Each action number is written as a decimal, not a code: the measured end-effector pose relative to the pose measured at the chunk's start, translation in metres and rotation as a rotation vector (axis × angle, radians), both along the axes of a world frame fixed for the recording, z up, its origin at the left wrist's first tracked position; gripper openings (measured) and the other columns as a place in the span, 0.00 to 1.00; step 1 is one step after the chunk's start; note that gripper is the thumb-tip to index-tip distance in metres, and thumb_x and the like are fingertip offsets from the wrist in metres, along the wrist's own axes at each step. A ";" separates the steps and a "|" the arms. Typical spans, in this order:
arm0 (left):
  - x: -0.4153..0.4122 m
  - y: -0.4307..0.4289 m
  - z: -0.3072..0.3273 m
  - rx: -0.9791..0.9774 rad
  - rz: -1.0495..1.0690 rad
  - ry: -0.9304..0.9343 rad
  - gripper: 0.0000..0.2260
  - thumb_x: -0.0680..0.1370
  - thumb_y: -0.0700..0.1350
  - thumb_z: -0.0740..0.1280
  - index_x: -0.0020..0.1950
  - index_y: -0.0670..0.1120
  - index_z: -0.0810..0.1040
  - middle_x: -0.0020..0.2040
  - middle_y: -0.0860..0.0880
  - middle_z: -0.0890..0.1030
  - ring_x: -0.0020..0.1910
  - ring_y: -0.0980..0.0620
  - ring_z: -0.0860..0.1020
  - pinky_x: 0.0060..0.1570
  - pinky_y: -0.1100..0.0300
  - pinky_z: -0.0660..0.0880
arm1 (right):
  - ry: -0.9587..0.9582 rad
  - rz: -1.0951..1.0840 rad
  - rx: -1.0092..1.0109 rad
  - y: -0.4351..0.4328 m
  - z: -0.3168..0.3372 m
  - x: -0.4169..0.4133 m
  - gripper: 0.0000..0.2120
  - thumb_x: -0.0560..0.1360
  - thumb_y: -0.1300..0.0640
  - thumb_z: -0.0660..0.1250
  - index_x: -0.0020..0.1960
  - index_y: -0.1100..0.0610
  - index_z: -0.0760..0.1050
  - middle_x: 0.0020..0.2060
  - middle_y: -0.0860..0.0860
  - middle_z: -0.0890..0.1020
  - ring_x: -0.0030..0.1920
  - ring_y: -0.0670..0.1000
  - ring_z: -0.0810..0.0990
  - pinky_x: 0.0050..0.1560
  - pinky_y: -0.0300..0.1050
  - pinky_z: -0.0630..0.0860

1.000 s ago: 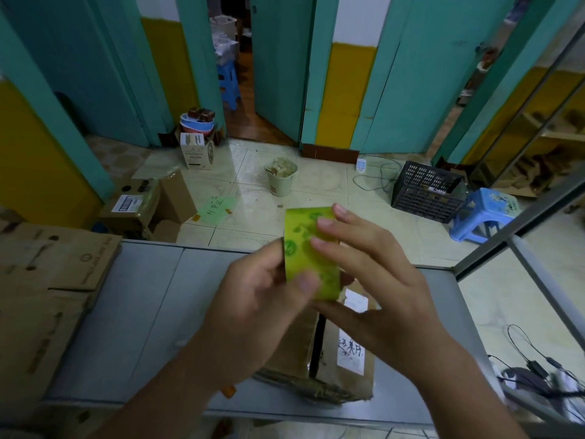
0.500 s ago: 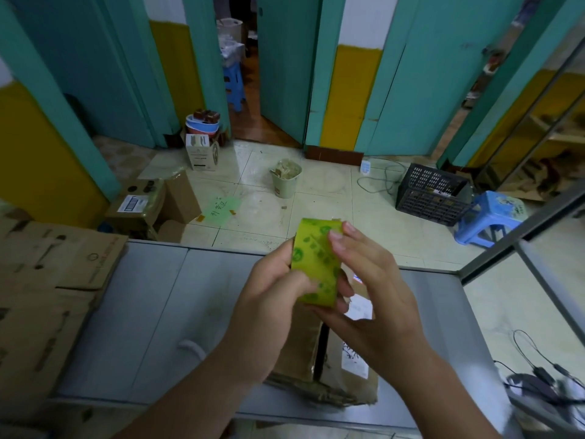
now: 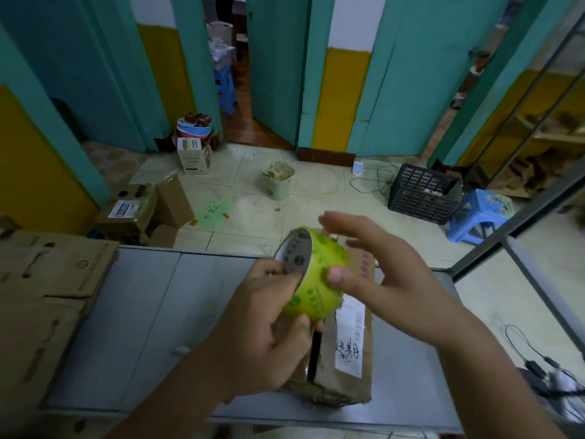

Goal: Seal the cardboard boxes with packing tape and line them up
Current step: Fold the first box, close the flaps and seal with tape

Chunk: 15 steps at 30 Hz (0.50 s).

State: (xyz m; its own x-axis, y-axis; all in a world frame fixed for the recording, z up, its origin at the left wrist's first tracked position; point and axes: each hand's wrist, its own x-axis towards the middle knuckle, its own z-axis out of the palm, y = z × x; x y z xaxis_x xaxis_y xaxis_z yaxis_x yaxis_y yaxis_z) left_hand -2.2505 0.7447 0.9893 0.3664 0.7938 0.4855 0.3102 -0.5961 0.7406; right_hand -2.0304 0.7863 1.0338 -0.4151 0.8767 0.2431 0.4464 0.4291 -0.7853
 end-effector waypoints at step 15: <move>-0.002 -0.004 0.003 -0.069 0.134 0.105 0.09 0.82 0.52 0.61 0.49 0.52 0.79 0.40 0.55 0.80 0.50 0.51 0.75 0.45 0.48 0.74 | -0.016 -0.197 0.445 -0.017 -0.023 -0.028 0.20 0.79 0.47 0.70 0.68 0.54 0.78 0.62 0.44 0.82 0.61 0.42 0.82 0.58 0.53 0.83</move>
